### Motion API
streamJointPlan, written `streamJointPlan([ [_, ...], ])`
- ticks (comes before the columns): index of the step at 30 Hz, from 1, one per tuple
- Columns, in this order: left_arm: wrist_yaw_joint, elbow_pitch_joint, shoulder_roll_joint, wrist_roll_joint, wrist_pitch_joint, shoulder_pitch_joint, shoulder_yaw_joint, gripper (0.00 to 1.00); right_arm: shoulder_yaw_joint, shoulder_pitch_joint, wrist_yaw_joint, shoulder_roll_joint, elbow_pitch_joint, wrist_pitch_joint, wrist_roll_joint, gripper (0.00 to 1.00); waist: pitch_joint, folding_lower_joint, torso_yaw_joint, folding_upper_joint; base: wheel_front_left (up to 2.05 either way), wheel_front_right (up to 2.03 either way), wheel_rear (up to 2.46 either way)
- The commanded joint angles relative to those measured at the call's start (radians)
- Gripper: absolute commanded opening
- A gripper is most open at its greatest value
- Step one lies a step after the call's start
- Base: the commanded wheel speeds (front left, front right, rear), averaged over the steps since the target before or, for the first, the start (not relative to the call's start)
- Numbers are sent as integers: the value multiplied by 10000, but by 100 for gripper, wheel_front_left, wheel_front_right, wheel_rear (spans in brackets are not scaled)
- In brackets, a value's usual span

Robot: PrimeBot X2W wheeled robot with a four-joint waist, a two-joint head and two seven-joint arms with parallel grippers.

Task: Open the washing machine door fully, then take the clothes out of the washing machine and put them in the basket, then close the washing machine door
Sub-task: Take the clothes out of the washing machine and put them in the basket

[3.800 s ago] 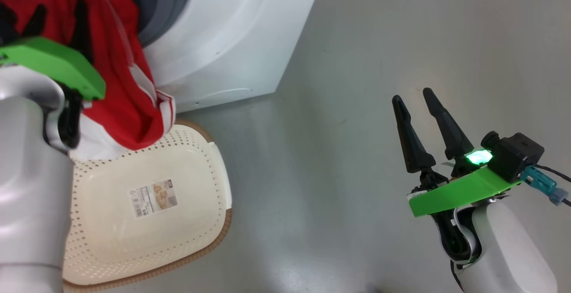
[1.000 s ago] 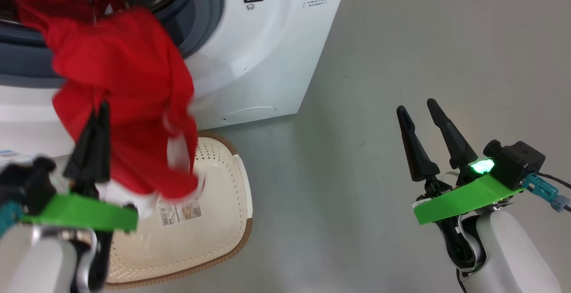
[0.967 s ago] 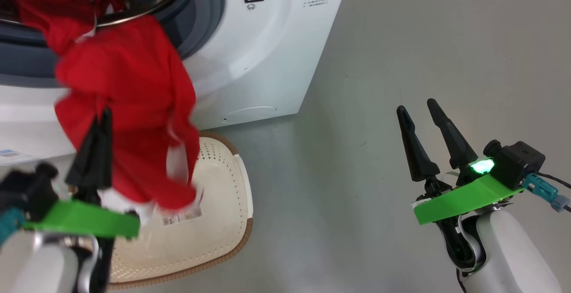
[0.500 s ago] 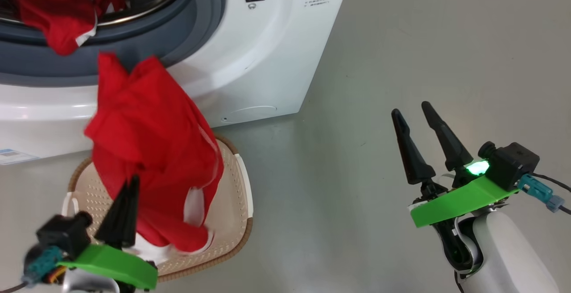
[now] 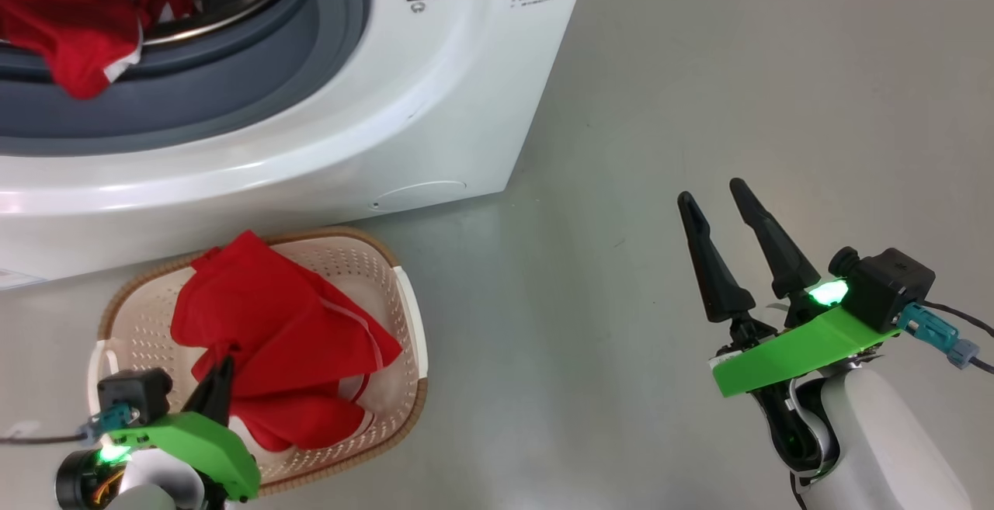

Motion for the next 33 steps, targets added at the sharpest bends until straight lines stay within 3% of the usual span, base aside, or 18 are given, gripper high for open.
streamJointPlan([
  [1, -125, 282, 209, -36, -153, -344, 221, 0, 178, 22, 16, -42, -211, -48, 115, 100, 51, 0, -38, 0, 0, 0, 0],
  [11, -393, 3801, -574, -325, -179, -1723, -174, 0, 243, -103, 16, 90, -160, -48, 108, 100, 225, 0, -143, 0, 0, 0, 0],
  [20, -450, 4803, -839, -463, -512, -2428, -514, 0, 201, -136, 16, 87, -118, -48, 111, 100, 291, 0, -147, 0, 0, 0, 0],
  [23, -453, 4846, -843, -589, -587, -2486, -646, 44, 202, -144, 16, 96, -114, -48, 102, 100, 270, 0, -121, 0, 0, 0, 0],
  [24, -453, 4846, -844, -662, -611, -2491, -666, 62, 202, -143, 16, 97, -111, -48, 101, 100, 262, 0, -110, 0, 0, 0, 0],
  [25, -453, 4842, -844, -725, -632, -2490, -699, 88, 204, -139, 16, 96, -103, -48, 101, 100, 254, 0, -99, 0, 0, 0, 0],
  [26, -454, 4841, -835, -774, -652, -2493, -741, 100, 209, -136, 16, 97, -95, -48, 102, 100, 251, 0, -90, 0, 0, 0, 0],
  [33, -455, 4595, -732, -1116, -797, -2472, -1030, 100, 219, -147, 16, 88, -69, -48, 119, 100, 230, 0, -42, 0, 0, 0, 0],
])
